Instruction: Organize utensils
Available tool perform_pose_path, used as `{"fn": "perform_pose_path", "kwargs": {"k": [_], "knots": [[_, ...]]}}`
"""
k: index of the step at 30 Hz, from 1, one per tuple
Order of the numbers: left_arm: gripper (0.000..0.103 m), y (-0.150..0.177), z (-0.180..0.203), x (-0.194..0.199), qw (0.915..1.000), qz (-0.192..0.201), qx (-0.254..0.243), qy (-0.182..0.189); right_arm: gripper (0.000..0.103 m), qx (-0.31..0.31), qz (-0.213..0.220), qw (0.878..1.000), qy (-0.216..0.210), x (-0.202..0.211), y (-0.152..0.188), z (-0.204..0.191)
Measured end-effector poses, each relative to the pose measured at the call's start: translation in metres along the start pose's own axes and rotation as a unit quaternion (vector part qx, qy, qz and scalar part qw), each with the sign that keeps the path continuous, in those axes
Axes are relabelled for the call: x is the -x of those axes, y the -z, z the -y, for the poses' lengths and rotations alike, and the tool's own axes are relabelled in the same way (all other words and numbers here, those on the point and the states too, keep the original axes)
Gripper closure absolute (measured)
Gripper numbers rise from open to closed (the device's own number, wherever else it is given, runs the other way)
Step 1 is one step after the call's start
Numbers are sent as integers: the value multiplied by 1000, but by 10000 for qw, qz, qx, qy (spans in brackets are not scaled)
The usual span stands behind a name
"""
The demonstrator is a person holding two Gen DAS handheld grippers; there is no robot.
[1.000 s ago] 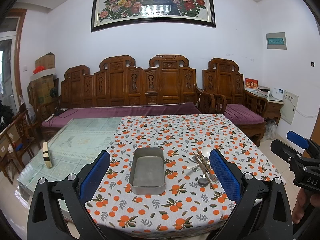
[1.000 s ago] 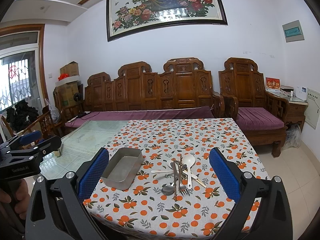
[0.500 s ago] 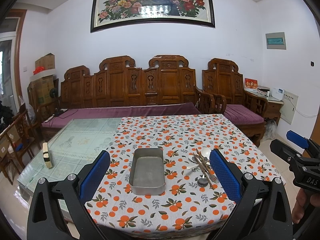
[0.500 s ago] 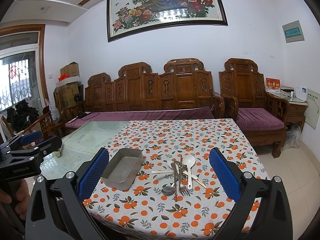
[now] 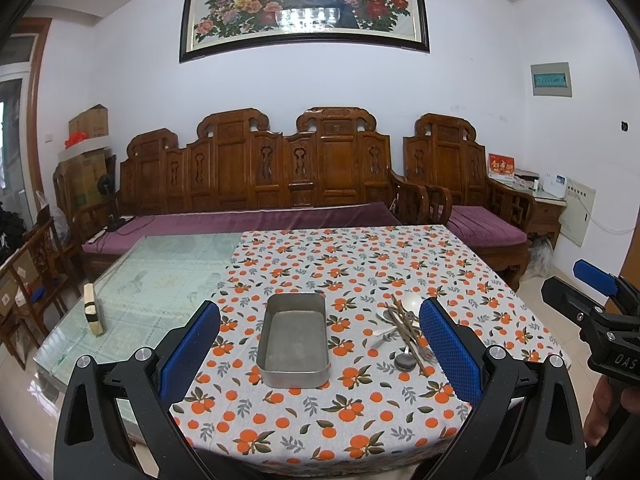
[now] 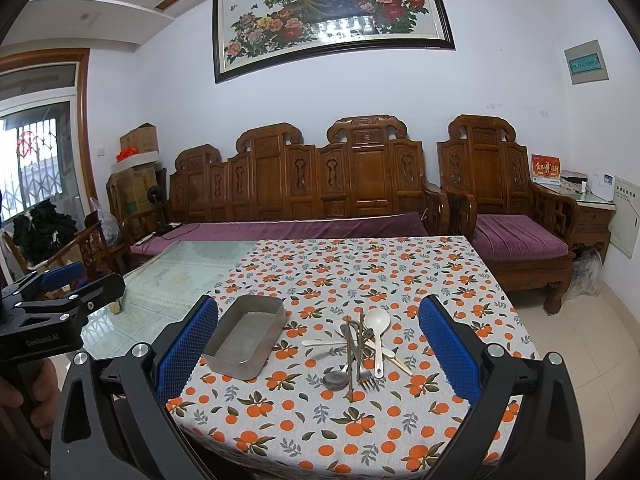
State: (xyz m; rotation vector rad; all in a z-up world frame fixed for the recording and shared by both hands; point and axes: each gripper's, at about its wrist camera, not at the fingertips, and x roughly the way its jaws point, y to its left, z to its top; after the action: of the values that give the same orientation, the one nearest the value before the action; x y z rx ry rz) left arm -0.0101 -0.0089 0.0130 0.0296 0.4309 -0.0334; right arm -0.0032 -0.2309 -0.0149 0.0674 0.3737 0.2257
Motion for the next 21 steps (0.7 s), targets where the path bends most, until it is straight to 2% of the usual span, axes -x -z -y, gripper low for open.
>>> {"fn": "perform_pose_path", "kwargs": {"k": [3, 11, 16, 21], "knots": [[6, 2, -1, -7, 9999, -119, 4, 38, 2, -5, -46, 10000, -13, 4, -10, -1], [6, 14, -3, -40, 9982, -572, -55, 155, 2, -48, -243, 9997, 5, -19, 4, 14], [6, 29, 9, -70, 9920, -1125, -323, 470, 3, -84, -365, 9993, 39, -35, 15, 26], [6, 44, 17, -93, 9882, -1372, -420, 545, 3, -155, -508, 9985, 90, -53, 28, 40]]}}
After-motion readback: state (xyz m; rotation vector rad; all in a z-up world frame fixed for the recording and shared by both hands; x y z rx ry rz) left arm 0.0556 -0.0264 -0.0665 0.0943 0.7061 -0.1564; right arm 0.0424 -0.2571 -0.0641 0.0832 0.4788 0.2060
